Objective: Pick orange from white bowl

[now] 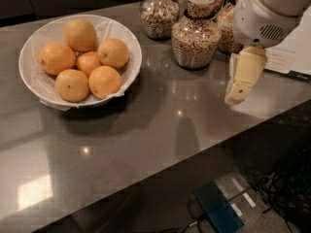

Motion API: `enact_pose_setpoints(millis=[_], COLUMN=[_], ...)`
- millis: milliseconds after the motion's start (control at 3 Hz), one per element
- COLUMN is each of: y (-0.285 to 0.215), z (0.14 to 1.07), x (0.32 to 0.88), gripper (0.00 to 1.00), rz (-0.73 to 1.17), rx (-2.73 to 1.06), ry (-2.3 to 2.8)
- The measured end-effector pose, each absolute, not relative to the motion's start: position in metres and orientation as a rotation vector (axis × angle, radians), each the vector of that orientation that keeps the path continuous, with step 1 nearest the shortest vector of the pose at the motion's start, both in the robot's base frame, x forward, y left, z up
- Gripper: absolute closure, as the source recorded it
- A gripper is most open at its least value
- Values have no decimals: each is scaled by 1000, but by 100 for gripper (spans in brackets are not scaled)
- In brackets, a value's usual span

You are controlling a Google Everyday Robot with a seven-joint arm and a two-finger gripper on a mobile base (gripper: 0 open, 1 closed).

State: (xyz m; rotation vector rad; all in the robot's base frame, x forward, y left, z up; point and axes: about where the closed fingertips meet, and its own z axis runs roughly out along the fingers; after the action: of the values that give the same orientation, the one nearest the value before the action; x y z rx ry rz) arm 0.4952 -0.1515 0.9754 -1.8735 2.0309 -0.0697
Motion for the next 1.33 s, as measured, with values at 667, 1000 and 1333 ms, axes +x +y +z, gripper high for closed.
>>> enact_pose_setpoints(millis=[667,1000,1333], y=[-120,-79,-45], z=[981,990,1002], x=[511,528,537], gripper=[0,0,0], rz=[-60,-46,-33], rx=[-1945,-2023,-2061], ry=[1887,1729,1592])
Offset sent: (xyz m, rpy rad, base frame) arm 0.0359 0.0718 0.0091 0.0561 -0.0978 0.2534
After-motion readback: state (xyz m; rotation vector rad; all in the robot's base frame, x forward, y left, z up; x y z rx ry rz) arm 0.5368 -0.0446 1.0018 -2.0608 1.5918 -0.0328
